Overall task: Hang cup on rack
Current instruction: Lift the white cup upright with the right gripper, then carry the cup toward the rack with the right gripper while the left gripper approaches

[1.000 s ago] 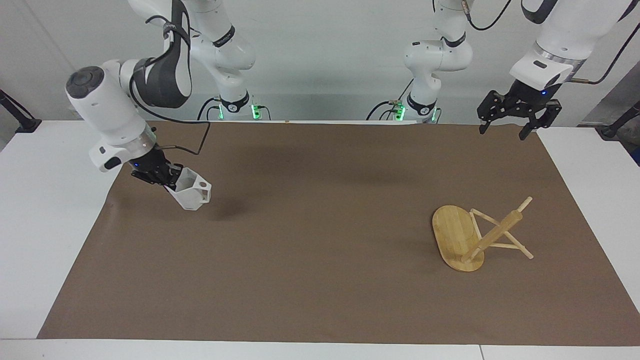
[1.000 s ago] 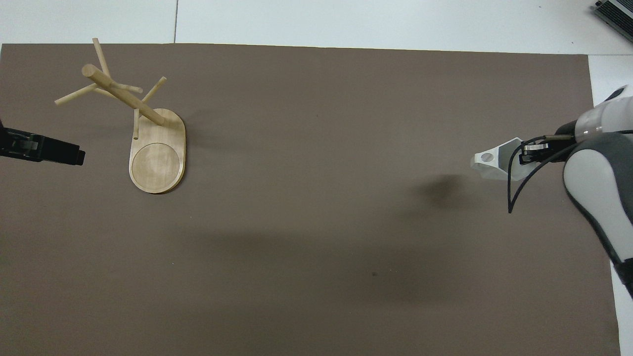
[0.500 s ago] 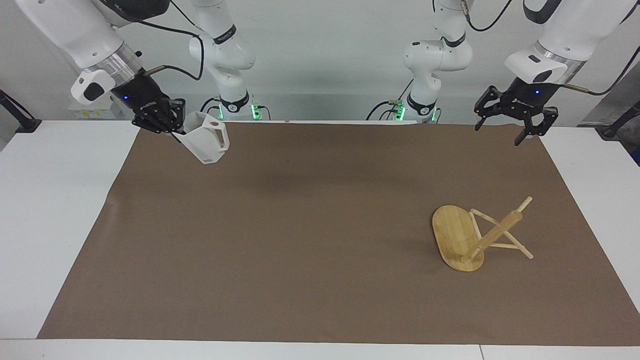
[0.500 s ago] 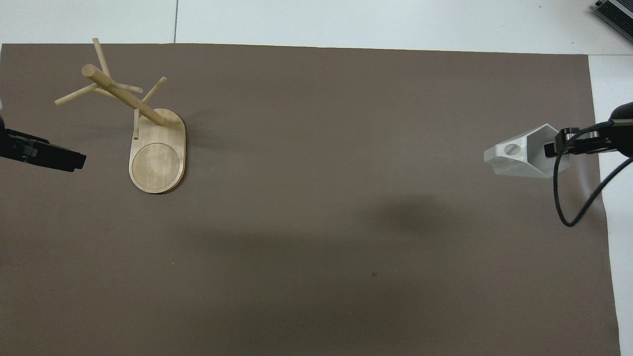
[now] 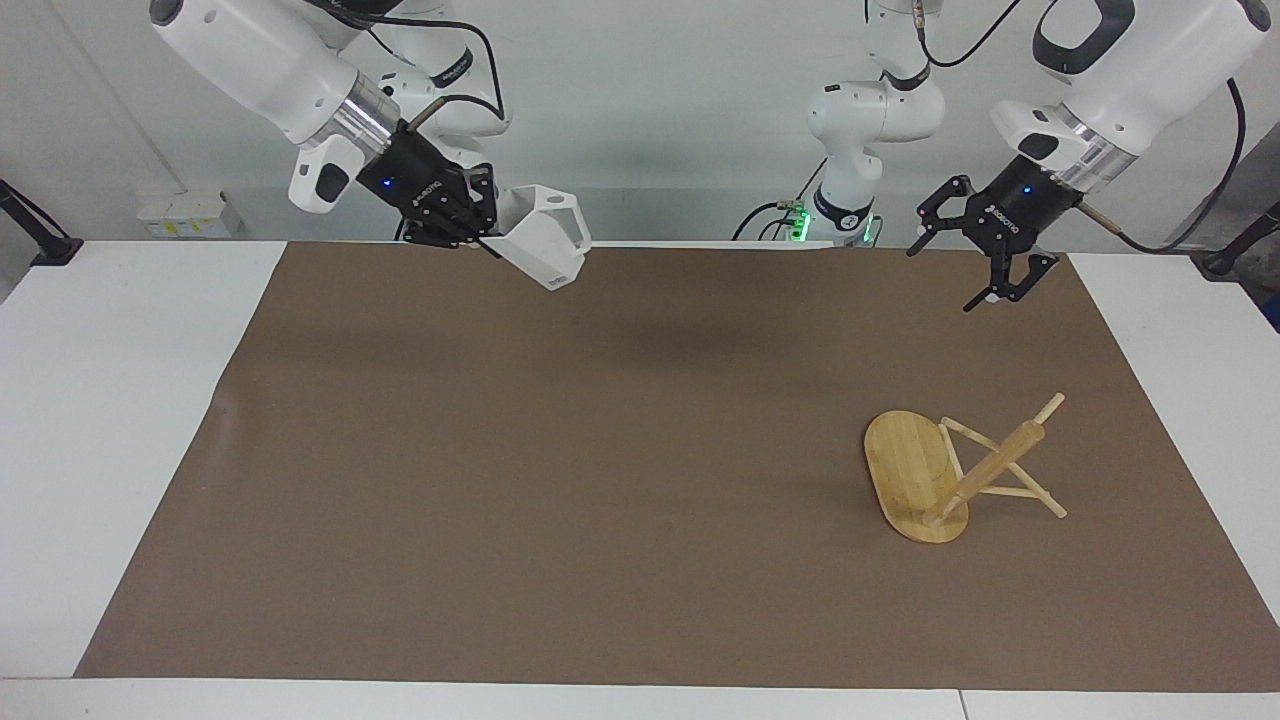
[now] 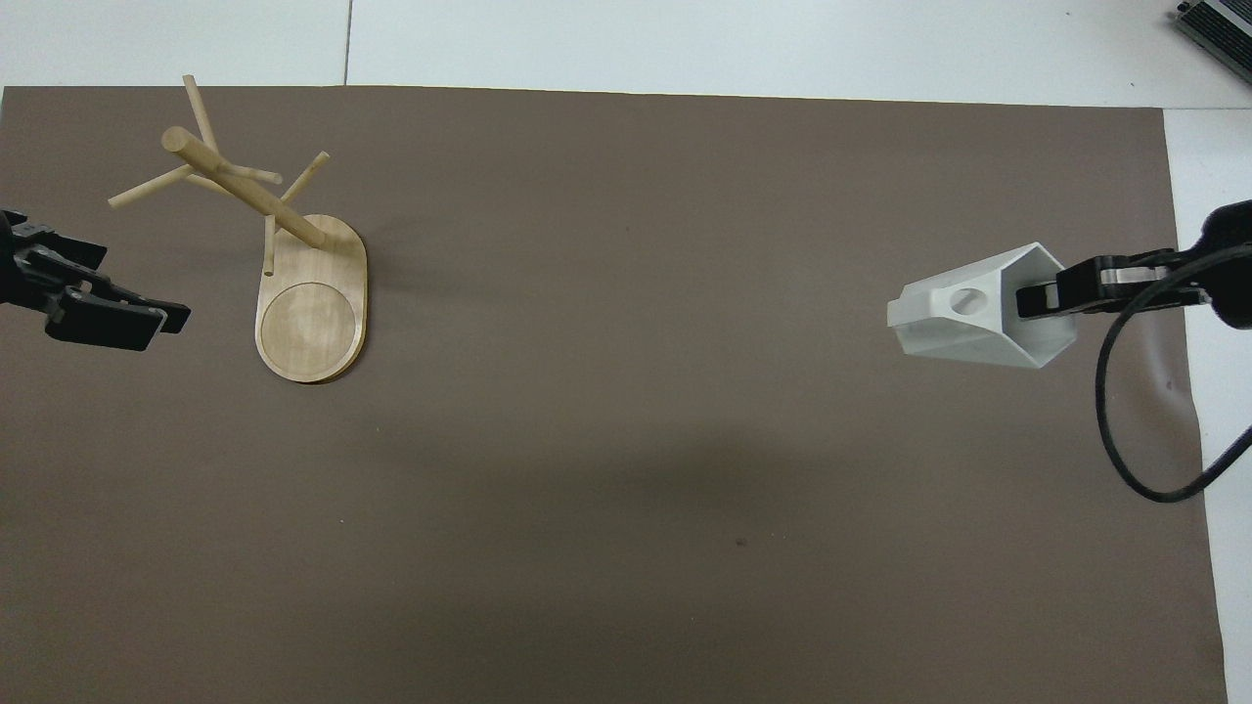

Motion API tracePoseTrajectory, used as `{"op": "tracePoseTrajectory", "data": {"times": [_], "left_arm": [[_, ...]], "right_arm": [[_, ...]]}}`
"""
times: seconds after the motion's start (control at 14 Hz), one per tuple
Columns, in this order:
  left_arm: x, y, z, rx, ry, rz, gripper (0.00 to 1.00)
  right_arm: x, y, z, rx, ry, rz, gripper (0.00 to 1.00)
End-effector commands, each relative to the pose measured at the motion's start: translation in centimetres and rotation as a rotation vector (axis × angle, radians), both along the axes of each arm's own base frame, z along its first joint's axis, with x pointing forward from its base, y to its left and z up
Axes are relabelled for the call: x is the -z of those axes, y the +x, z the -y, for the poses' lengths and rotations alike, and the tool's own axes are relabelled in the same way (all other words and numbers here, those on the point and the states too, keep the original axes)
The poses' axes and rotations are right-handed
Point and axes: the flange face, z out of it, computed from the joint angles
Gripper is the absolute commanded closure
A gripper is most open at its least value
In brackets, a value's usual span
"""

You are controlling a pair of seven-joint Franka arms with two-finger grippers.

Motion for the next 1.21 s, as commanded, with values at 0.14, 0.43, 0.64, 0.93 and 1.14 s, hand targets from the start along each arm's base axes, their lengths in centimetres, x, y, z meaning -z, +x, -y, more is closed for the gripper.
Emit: {"op": "tracePoseTrajectory", "data": {"times": [0.14,0.43,0.64,0.93,1.14], "left_arm": [[-0.3,-2.0,3.6,0.081,-0.077,0.019,0.00],[-0.6,-2.6,5.7,0.095,-0.125,0.023,0.00],[0.8,-3.4,7.9,0.135,-0.161,0.110,0.00],[1.9,-3.7,10.1,0.178,-0.200,0.180,0.00],[2.6,-3.4,11.5,0.252,-0.226,0.197,0.00]], "right_arm": [[2.4,0.9,-7.6,0.074,0.106,0.016,1.00],[3.0,-0.1,-14.6,0.118,0.124,0.003,1.00],[2.2,-1.3,-18.0,0.227,0.192,-0.105,1.00],[2.9,-1.9,-20.0,0.260,0.229,-0.208,1.00],[3.0,-1.5,-19.9,0.266,0.231,-0.208,1.00]]}}
